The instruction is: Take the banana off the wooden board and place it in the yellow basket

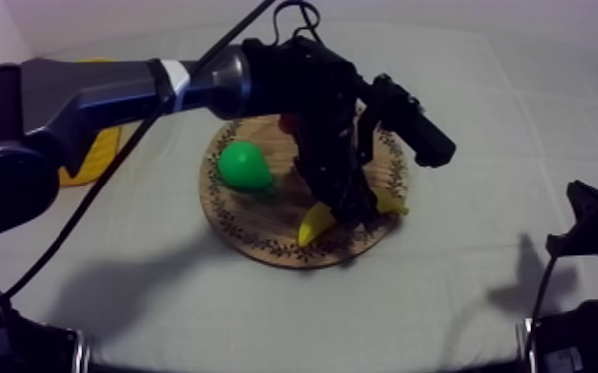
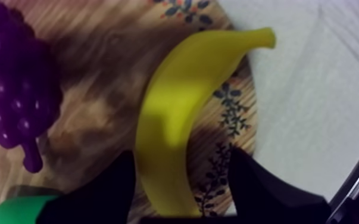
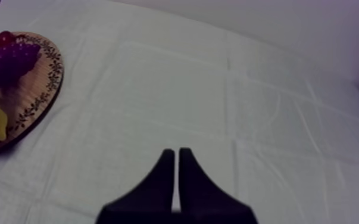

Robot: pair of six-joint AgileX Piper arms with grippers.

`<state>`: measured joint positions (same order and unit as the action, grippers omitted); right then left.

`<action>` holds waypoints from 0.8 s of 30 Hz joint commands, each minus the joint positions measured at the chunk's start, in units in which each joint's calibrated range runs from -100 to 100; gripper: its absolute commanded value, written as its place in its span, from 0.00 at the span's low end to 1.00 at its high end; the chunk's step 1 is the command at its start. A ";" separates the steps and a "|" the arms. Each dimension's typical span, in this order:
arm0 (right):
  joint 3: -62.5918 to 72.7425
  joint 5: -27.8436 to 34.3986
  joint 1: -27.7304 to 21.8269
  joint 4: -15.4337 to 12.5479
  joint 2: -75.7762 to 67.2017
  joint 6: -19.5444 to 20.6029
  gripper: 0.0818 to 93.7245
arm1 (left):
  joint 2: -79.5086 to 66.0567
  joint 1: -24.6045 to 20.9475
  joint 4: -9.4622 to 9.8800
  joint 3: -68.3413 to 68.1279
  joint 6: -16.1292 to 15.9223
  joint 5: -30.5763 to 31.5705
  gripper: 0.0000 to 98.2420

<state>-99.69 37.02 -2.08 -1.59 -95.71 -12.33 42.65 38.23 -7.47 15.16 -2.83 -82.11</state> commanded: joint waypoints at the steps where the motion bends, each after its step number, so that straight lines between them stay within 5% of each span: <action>1: 0.03 -0.01 0.06 0.00 -0.04 0.00 0.01 | 0.48 -0.07 0.19 0.22 0.39 -0.57 0.59; 15: 0.03 -0.01 0.30 0.00 0.01 0.00 0.01 | 4.46 0.27 1.71 4.36 3.04 -5.42 0.53; 24: 0.03 -0.01 0.49 0.00 0.04 0.00 0.01 | 2.99 0.23 -0.27 2.85 -0.33 -2.92 0.54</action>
<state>-99.69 37.02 -1.61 -1.59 -95.71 -12.33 46.22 38.45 -7.76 19.21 -2.89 -86.21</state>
